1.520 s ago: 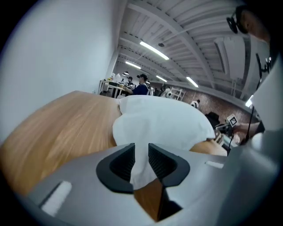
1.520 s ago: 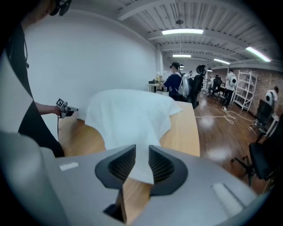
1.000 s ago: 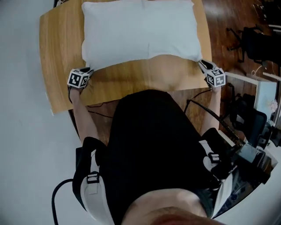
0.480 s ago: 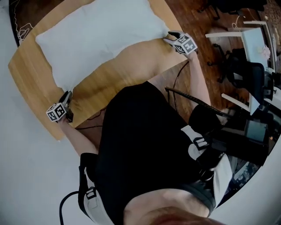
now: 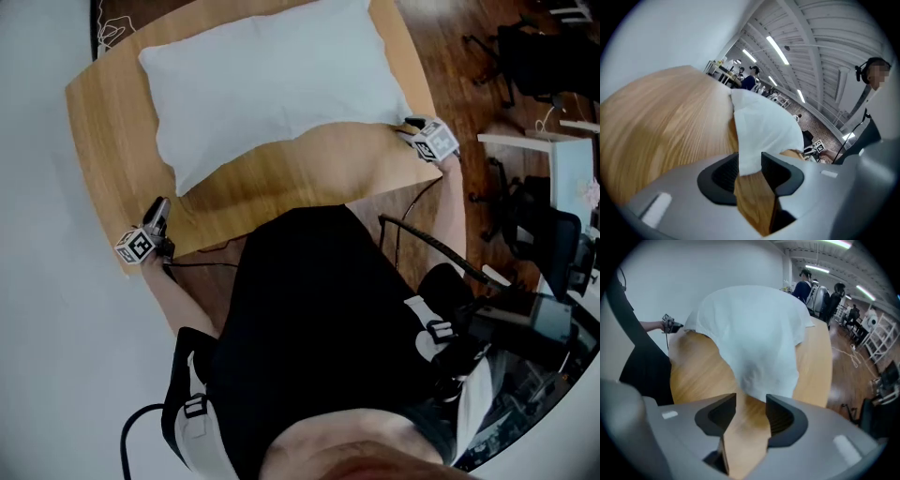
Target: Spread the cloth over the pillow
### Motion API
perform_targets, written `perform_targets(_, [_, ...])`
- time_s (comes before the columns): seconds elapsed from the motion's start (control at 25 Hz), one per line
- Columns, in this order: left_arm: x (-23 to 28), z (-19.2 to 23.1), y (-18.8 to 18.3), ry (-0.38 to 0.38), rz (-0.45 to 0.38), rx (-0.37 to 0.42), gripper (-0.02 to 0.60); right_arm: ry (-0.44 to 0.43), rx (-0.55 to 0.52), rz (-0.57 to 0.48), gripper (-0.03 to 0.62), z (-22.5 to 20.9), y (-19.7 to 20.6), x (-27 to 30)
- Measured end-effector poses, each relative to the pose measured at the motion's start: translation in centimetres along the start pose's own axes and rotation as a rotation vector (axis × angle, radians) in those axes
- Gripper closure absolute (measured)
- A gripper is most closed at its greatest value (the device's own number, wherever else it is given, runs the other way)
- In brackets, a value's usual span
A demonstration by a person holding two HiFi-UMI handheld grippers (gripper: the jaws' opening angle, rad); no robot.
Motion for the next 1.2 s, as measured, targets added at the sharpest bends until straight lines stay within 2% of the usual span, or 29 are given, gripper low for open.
perform_targets(0.08, [-0.1,-2.2,-4.0,0.025,-0.091,0.074,0.44,0.104,-0.031,-0.023,0.395,-2.2,-1.2,-3.1])
perform_targets(0.16, [0.9,-4.7,-8.2,0.088,-0.173,0.14,0.445,0.215,-0.047,-0.115,0.395,-5.1,-4.5,-5.1])
perform_targets(0.2, [1.8,-5.9,-10.2,0.131,-0.213,0.159,0.445,0.238,-0.051,-0.155,0.395,-6.0,-6.3,-5.0])
perform_targets(0.24, [3.1,-7.0,-11.8,0.179,-0.249,0.162,0.445,0.224,-0.051,-0.171,0.395,-6.4,-7.4,-4.0])
perform_targets(0.32, [6.4,-8.6,-13.3,0.256,-0.271,0.128,0.445,0.114,-0.039,-0.138,0.414,-5.6,-7.7,-1.1])
perform_targets(0.36, [8.0,-8.9,-13.0,0.252,-0.243,0.108,0.445,0.056,-0.023,-0.101,0.427,-4.9,-6.8,0.3])
perform_targets(0.4, [9.1,-8.4,-12.0,0.205,-0.2,0.1,0.445,0.022,-0.003,-0.067,0.43,-4.4,-5.5,1.4])
perform_targets(0.48, [8.4,-6.5,-9.0,0.053,-0.163,0.105,0.445,0.014,0.037,-0.063,0.43,-3.9,-4.4,2.1])
perform_targets(0.52, [6.9,-5.7,-7.6,-0.003,-0.195,0.095,0.445,0.019,0.061,-0.105,0.43,-3.7,-4.8,1.7])
perform_targets(0.56, [5.1,-5.4,-6.6,-0.031,-0.256,0.078,0.445,0.017,0.101,-0.185,0.43,-3.4,-5.4,0.5])
perform_targets(0.6, [3.4,-5.8,-6.6,-0.028,-0.333,0.067,0.443,0.002,0.165,-0.311,0.438,-3.4,-6.0,-1.7])
perform_targets(0.64, [2.3,-7.1,-7.8,0.004,-0.411,0.075,0.443,-0.031,0.25,-0.487,0.461,-3.5,-6.6,-4.9])
perform_targets(0.72, [1.8,-12.0,-13.0,0.125,-0.533,0.151,0.443,-0.141,0.389,-0.891,0.573,-3.6,-8.2,-12.5])
perform_targets(0.76, [1.6,-15.0,-15.3,0.175,-0.573,0.208,0.443,-0.201,0.404,-1.047,0.591,-3.0,-9.4,-15.8])
perform_targets(0.8, [1.3,-18.1,-17.0,0.213,-0.601,0.269,0.448,-0.25,0.381,-1.15,0.591,-2.0,-10.8,-18.4])
perform_targets(0.84, [1.2,-21.0,-18.1,0.249,-0.621,0.324,0.448,-0.284,0.336,-1.21,0.591,-0.7,-12.3,-20.3])
perform_targets(0.96, [1.9,-28.2,-19.7,0.356,-0.645,0.437,0.451,-0.332,0.191,-1.292,0.591,3.3,-16.6,-23.4])
perform_targets(1.08, [3.1,-33.2,-18.9,0.421,-0.622,0.484,0.451,-0.384,0.058,-1.307,0.591,7.6,-19.9,-23.7])
perform_targets(1.2, [4.7,-36.4,-16.1,0.433,-0.571,0.485,0.451,-0.471,-0.082,-1.297,0.591,11.9,-21.5,-22.9])
Point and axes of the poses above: the fingertips, and each gripper's own axes: x forward along the fingers, z to its left, y out of its underside, the point moved 5 cm from there along -x, backward along the fingers, and after that the axes turned 6 degrees about z, right-handed, at the moved point
